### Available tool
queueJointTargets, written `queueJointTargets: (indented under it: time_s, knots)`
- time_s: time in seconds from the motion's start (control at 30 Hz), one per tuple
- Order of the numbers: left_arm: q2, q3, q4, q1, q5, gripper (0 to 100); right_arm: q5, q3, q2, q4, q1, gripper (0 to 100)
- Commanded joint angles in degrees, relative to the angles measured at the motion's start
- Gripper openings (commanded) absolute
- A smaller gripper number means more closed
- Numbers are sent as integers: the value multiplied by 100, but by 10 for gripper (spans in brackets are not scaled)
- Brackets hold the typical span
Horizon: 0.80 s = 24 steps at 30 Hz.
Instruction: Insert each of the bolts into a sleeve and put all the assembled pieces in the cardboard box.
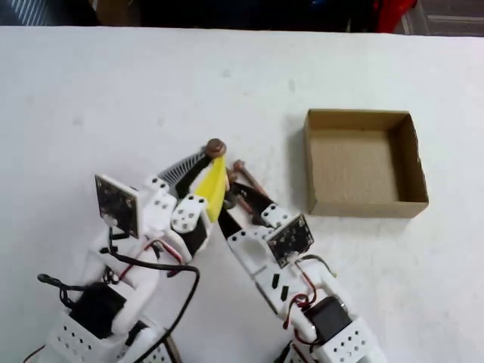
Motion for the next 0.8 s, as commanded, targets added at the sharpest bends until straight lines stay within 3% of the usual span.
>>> queueJointTargets:
  time_s: [0.0, 0.33, 0.77]
  knots:
    - [-136, -123, -158, -13, 18, 20, 62, 53, -92, -136, 75, 16]
    - [-127, 862, -193, 400, -26, 20, 62, 53, -92, -136, 84, 16]
    - [-127, 1116, -202, 356, -26, 32, 62, 53, -92, -136, 92, 16]
